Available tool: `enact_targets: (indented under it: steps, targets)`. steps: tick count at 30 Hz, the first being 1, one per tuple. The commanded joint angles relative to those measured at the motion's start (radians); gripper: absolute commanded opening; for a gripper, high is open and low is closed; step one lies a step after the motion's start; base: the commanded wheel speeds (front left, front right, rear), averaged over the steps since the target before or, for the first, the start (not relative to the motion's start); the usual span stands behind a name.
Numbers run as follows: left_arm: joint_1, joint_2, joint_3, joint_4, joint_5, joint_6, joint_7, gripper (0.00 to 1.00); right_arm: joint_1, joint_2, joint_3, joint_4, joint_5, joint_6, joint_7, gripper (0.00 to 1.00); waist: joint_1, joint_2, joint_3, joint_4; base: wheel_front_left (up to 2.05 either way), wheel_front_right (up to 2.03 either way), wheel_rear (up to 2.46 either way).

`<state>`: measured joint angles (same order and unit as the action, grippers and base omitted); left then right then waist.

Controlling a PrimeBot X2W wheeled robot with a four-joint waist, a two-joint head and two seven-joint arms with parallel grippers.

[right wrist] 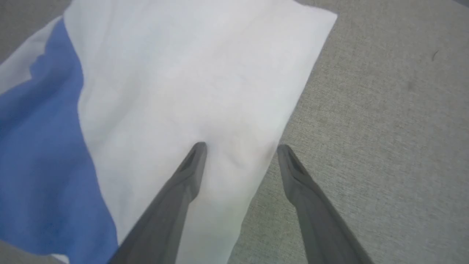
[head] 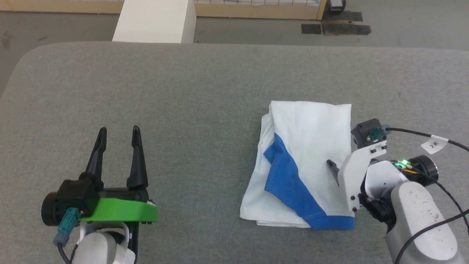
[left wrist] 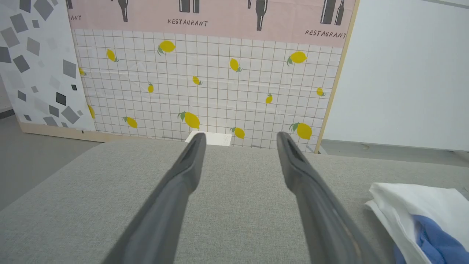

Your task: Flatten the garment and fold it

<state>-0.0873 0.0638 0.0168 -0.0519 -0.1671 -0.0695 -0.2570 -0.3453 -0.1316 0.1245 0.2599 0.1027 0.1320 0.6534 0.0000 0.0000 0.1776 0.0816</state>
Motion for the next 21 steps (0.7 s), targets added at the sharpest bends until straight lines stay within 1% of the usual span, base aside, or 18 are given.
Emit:
enact_targets:
  steps: [1,9,10,11,13,18,21]
  targets:
    - [-0.016,-0.003,-0.001,0.000,0.001,-0.004,-0.005,1.00,0.007,0.008,-0.007,0.018,-0.018,-0.001,-0.011,1.00,0.0000,0.0000,0.021,0.017,0.00,0.00,0.00]
    - [-0.028,-0.007,-0.003,0.014,-0.004,-0.008,-0.005,1.00,-0.011,0.018,-0.016,0.109,-0.061,-0.001,-0.002,1.00,0.0000,0.0000,0.033,0.033,0.00,0.00,0.00]
    - [-0.029,-0.007,-0.003,0.016,-0.004,-0.008,-0.005,1.00,-0.012,0.018,-0.021,0.121,-0.059,-0.001,0.007,0.96,0.0000,0.0000,0.031,0.034,0.00,0.00,0.00]
    - [-0.029,-0.008,-0.003,0.017,-0.006,-0.009,-0.005,1.00,-0.013,0.019,-0.025,0.134,-0.059,-0.001,0.018,0.35,0.0000,0.0000,0.029,0.034,0.00,0.00,0.00]
    - [-0.028,-0.008,-0.004,0.020,-0.008,-0.009,-0.005,1.00,-0.015,0.017,-0.030,0.155,-0.058,-0.001,0.033,0.00,0.0000,0.0000,0.024,0.036,0.00,0.00,0.00]
    - [-0.025,-0.010,-0.008,0.026,-0.013,-0.013,-0.005,1.00,-0.023,-0.001,-0.024,0.179,-0.035,-0.001,0.036,0.00,0.0000,0.0000,0.012,0.039,0.00,0.00,0.00]
    - [-0.020,-0.010,-0.005,0.026,-0.014,-0.015,-0.005,1.00,-0.029,-0.038,0.016,0.168,-0.012,-0.001,0.019,0.00,0.0000,0.0000,0.003,0.032,0.00,0.00,0.00]
